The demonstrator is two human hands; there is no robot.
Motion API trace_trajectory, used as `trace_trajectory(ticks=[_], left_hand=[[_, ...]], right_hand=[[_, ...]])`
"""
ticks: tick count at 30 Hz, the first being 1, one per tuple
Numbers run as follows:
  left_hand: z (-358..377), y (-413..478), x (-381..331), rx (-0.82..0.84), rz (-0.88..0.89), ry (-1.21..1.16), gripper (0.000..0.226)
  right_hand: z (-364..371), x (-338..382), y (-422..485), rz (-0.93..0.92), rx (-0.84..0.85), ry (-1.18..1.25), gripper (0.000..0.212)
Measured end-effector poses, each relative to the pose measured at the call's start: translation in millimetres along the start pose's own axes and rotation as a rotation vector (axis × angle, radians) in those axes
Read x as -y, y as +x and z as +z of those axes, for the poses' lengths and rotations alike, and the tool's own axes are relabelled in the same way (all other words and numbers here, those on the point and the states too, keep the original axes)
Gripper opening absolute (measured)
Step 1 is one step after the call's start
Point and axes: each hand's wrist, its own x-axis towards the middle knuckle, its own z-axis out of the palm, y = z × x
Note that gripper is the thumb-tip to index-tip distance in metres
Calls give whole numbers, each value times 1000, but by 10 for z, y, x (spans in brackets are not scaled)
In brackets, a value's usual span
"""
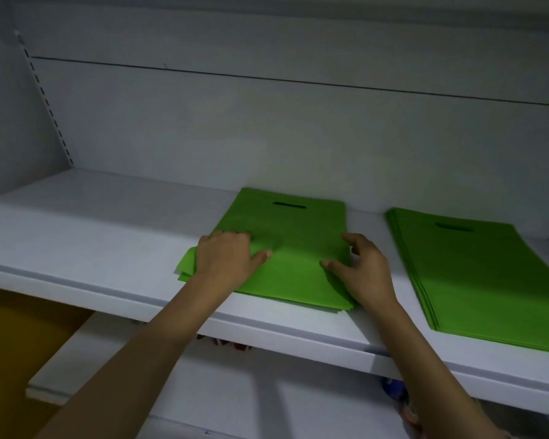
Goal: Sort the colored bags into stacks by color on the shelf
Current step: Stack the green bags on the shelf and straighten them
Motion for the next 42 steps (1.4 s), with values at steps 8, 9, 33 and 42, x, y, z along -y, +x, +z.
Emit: trace_trajectory(ticks=[8,9,33,42], left_hand=[[0,10,24,-18,75,-19,68],[-12,15,42,-7,82,-44,69],[-269,347,-1050,123,88,-1238,47],[-162,218,-2230,227,133,-1118,62]], right_hand=[[-124,246,208,391,-144,625,52],[-165,291,255,425,-125,632,51],[-2106,-135,514,95,-34,374,45],[-2737,-1353,362,326,-31,340,47]])
